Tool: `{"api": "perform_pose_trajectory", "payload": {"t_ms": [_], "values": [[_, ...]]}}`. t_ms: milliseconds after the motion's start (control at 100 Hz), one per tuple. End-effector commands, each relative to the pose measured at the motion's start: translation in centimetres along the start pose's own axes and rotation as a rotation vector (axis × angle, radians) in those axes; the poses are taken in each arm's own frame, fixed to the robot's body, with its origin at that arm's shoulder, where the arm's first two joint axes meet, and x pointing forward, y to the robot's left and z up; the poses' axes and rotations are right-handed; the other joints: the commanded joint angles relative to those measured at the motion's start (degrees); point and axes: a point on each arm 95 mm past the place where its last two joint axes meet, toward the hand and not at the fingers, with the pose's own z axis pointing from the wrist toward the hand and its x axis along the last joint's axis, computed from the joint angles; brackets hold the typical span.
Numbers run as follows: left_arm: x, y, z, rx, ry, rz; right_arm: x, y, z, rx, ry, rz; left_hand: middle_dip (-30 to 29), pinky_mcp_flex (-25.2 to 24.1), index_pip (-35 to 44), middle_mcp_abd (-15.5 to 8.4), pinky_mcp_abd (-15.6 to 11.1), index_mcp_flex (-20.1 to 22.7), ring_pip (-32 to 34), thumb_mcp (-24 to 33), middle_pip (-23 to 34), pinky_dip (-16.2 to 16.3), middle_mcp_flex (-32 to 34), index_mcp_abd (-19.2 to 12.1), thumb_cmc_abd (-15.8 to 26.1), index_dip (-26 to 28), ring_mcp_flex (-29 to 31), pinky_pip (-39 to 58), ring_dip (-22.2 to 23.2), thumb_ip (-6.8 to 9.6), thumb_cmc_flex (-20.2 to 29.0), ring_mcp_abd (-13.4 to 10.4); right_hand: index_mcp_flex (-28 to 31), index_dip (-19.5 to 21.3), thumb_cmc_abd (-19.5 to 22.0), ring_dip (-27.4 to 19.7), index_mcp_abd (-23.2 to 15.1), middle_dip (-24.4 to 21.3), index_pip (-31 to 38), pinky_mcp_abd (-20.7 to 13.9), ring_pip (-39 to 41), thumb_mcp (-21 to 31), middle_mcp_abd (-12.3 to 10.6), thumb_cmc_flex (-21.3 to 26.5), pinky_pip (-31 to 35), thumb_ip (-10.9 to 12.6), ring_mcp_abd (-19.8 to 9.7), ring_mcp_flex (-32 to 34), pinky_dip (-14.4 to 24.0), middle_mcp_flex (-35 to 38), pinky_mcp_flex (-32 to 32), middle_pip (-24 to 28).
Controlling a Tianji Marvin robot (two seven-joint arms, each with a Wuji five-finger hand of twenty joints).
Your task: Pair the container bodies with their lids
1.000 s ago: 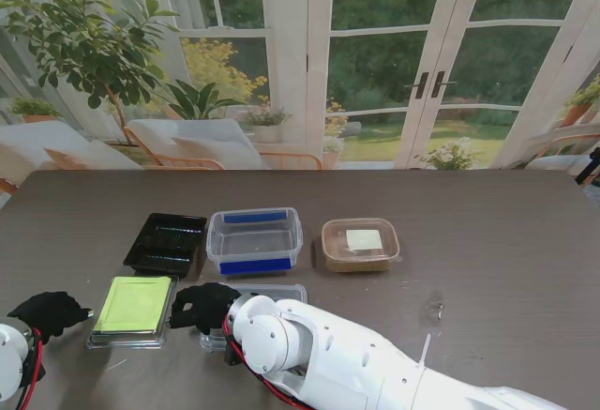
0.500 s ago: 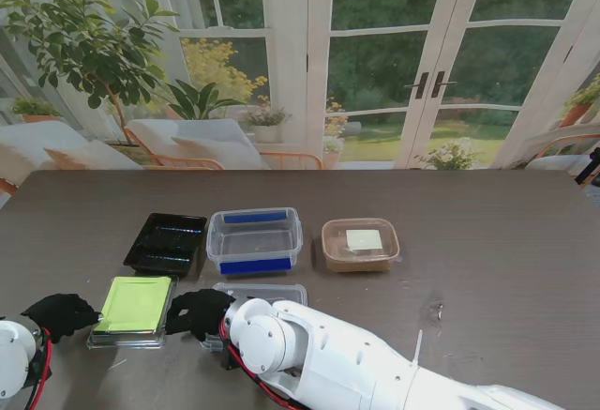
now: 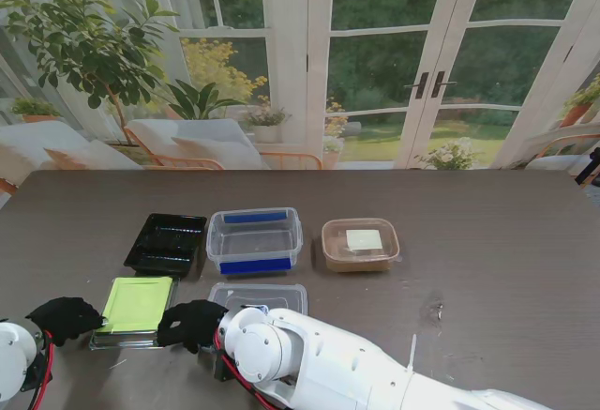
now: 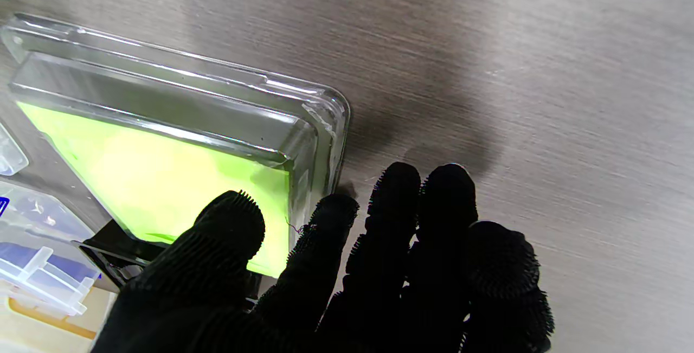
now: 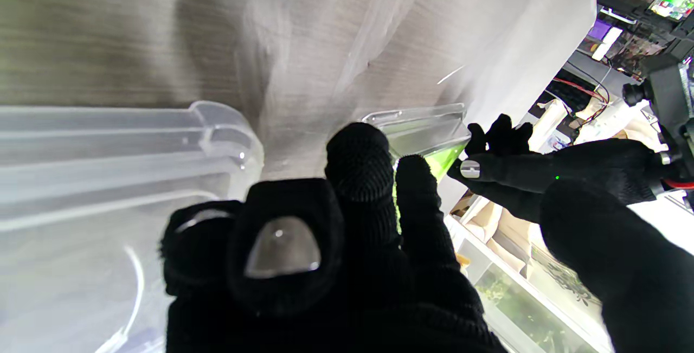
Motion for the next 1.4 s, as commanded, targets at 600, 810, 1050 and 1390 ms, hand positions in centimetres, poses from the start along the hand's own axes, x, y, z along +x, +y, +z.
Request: {"api": "perform_pose_trajectory", "payload": {"t_ms": [600, 810, 1050, 1390], "values": [[-1.1, 0.7, 0.2, -0.038, -0.006, 0.030, 1.0, -1.0, 0.8, -0.030, -0.015, -0.002, -2.1, -3.5, 0.6, 0.3, -2.5, 0.9, -3.1, -1.6, -1.8, 1.2, 0.1, 0.0, 1.5, 0.5, -2.9, -2.9, -0.9, 2.31, 0.2, 0.6, -12.7, 0.9, 1.2, 0.8, 4.1, -0.9, 4.3, 0.5, 3.0, 0.0, 0.5, -2.7, 3.7, 0.4, 0.6, 1.5, 1.8, 1.3, 16.2, 2.0], [-1.1, 0.9, 0.3, -0.048, -0.004, 0.029, 1.0, -0.6, 1.5, -0.052, -0.068, -0.023, -2.2, -3.6, 0.6, 0.2, -2.5, 0.9, -3.3, -1.8, -1.8, 1.2, 0.1, -0.1, 1.6, 0.5, -2.9, -3.1, -1.1, 2.29, 0.3, 0.4, -16.3, 1.6, 1.7, 1.1, 7.0, -1.2, 7.1, 0.7, 3.4, -0.3, 0.4, -3.0, 3.8, 0.5, 0.4, 1.5, 1.3, 1.5, 16.9, 2.3], [-0.9, 0.8, 0.0, -0.062, -0.002, 0.023, 0.5, -1.1, 2.2, -0.016, -0.082, -0.007, -2.2, -3.9, 0.7, 0.4, -2.5, 1.1, -3.4, -2.2, -1.7, 1.1, 0.3, 0.1, 1.8, 0.6, -2.8, -3.4, -1.2, 2.29, 0.6, 0.4, -15.7, 1.6, 1.7, 1.2, 6.9, -1.4, 7.9, 0.9, 3.4, -0.3, 0.7, -2.8, 3.8, 0.5, 0.7, 1.5, 1.2, 1.8, 16.9, 2.4], [-0.7, 0.9, -0.3, -0.076, 0.009, 0.030, 0.7, -2.1, 1.3, 0.015, -0.047, -0.020, -2.3, -4.2, 0.9, 0.3, -2.5, 1.4, -3.7, -2.7, -1.8, 0.8, 0.2, 0.1, 2.0, 0.6, -2.9, -3.8, -1.4, 2.31, 0.8, 0.3, -13.9, 1.0, 1.9, 1.2, 5.8, -1.5, 7.2, 1.0, 3.4, -0.4, 0.7, -3.0, 3.6, 0.5, 0.8, 1.5, 1.2, 1.9, 16.5, 2.3]]}}
